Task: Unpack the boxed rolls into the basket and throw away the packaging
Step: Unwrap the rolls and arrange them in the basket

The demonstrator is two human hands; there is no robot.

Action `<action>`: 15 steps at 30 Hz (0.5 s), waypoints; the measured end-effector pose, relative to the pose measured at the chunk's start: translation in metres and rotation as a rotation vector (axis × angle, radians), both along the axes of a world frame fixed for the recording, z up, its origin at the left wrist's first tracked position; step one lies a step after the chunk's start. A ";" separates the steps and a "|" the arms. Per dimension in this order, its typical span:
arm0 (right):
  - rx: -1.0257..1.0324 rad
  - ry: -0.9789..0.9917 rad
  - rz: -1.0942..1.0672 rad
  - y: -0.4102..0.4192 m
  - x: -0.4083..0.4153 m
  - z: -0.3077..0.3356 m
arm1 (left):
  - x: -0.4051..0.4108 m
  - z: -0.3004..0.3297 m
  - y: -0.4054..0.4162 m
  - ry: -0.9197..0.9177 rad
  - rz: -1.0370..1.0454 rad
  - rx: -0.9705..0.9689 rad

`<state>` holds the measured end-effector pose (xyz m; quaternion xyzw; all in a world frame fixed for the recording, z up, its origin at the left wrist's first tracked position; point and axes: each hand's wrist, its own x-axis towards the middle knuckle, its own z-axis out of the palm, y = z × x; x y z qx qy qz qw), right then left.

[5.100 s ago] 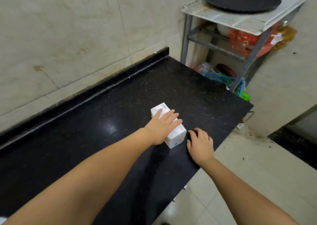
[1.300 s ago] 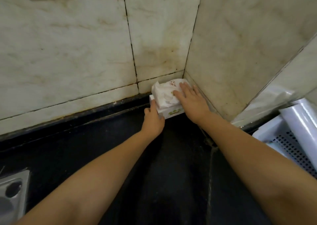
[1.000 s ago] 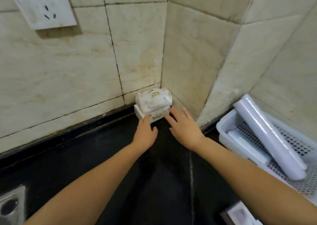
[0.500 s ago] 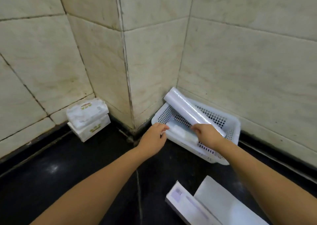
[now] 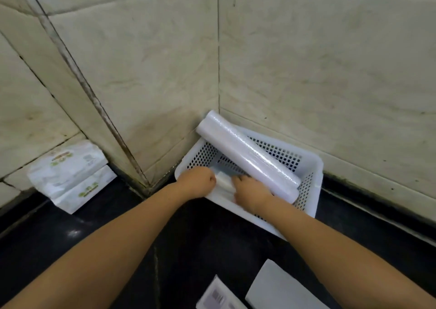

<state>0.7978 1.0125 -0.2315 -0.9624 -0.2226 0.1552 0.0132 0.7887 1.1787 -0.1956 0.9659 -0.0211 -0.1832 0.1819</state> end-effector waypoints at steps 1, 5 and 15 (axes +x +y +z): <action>0.019 -0.018 -0.013 0.000 -0.001 -0.001 | 0.005 0.000 -0.001 0.024 -0.002 0.015; 0.148 0.022 -0.057 -0.008 0.003 0.010 | 0.024 -0.003 -0.002 0.173 -0.139 0.092; 0.436 -0.163 -0.139 -0.048 -0.003 0.070 | 0.048 -0.008 -0.009 0.174 -0.206 0.090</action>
